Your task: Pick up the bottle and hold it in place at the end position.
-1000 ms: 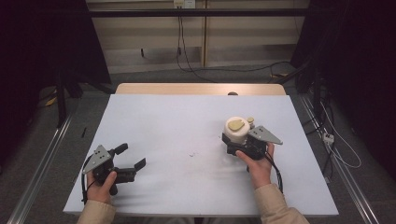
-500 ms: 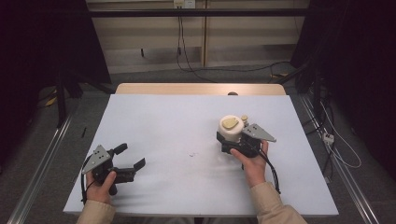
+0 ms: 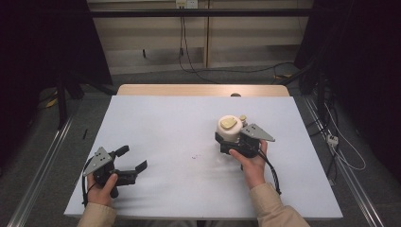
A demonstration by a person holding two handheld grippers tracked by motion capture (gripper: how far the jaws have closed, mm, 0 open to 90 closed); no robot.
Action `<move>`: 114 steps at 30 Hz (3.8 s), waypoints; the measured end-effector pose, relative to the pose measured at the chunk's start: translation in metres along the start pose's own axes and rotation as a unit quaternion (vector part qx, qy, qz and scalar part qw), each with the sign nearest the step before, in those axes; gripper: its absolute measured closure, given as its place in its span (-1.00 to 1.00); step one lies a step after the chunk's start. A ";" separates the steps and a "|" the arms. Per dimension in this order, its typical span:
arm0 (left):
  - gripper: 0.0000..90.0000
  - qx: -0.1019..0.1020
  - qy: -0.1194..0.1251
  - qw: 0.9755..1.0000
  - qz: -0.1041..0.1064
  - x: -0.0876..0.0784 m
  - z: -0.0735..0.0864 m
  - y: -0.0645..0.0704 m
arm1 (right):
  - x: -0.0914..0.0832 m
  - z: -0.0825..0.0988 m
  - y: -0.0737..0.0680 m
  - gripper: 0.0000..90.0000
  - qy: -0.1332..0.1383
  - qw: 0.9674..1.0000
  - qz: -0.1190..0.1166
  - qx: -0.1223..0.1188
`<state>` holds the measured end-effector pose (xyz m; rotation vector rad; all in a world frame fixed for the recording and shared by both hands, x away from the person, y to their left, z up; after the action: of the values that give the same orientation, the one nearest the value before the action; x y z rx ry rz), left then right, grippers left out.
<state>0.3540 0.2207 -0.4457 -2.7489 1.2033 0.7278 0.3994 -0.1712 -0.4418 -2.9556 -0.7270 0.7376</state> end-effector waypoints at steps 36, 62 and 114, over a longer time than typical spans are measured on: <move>-0.93 -0.001 0.003 1.000 -0.003 -0.001 0.000 -0.001 | 0.020 -0.008 -0.012 -0.84 0.000 1.000 -0.011 -0.003; -0.93 -0.003 0.003 1.000 -0.004 -0.002 0.001 -0.002 | 0.033 -0.010 -0.019 -0.84 -0.003 1.000 -0.018 -0.009; -0.93 -0.002 0.002 1.000 -0.002 -0.001 0.002 -0.003 | 0.059 -0.020 -0.029 -0.84 -0.005 0.999 -0.026 -0.018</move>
<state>0.3547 0.2236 -0.4471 -2.7571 1.1977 0.7260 0.4415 -0.1171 -0.4466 -2.9535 -0.8237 0.7448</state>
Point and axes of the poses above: each handheld gripper's, and its own axes: x roughly forward along the jaws, z roughly out of its underside, y roughly to its right, the point moved 3 cm from there along x, roughly forward along the jaws, and after that the axes turned 13 degrees about -y, right-handed, at the moved point
